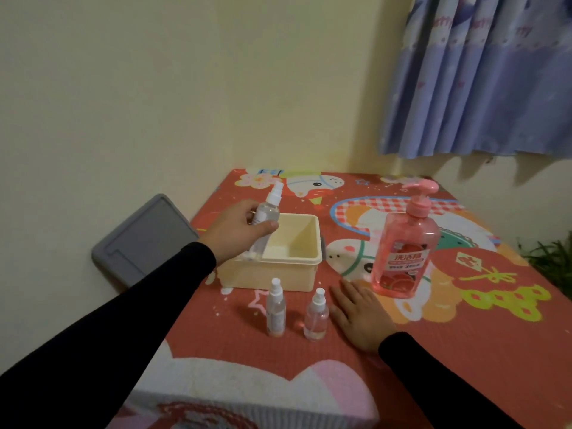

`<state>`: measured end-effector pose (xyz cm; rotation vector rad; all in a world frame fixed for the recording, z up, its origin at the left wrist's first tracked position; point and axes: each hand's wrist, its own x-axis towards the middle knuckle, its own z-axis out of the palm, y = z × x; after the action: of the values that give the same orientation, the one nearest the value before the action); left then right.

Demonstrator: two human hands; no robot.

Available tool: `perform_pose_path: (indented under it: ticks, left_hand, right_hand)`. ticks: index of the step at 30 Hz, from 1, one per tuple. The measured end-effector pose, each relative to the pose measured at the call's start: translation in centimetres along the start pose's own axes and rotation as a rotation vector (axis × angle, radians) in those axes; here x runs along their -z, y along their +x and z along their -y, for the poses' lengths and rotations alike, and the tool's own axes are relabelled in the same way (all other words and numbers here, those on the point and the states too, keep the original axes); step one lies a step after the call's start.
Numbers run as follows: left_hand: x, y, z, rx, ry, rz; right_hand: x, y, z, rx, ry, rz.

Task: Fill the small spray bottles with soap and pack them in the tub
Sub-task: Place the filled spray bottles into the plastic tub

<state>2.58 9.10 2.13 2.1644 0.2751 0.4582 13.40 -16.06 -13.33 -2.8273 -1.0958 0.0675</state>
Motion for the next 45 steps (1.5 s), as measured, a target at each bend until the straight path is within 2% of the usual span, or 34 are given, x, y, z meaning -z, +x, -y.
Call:
perform_pose_path:
  ticks: [10,17,30,40,45]
  left_hand:
    - [-3.0,6.7,0.5,0.153,-0.222,0.018]
    - [-5.3,9.7,1.1,0.328,-0.211,0.062]
    - [-8.8,11.6,2.7,0.507,-0.198,0.325]
    - [-9.4,12.4,3.3,0.613,-0.210,0.347]
    - [-9.5,12.6,3.2,0.681,-0.201,0.433]
  right_hand:
    - [-0.2,-0.1,0.1,0.009,0.009,-0.009]
    - [-0.4,0.0,-0.1,0.022,-0.008,-0.014]
    - [-0.3,-0.1,0.0,0.009,0.015,-0.030]
    - [0.1,-0.4,0.1,-0.001,0.015,-0.030]
    - [0.1,-0.2,0.2,0.002,0.033,-0.027]
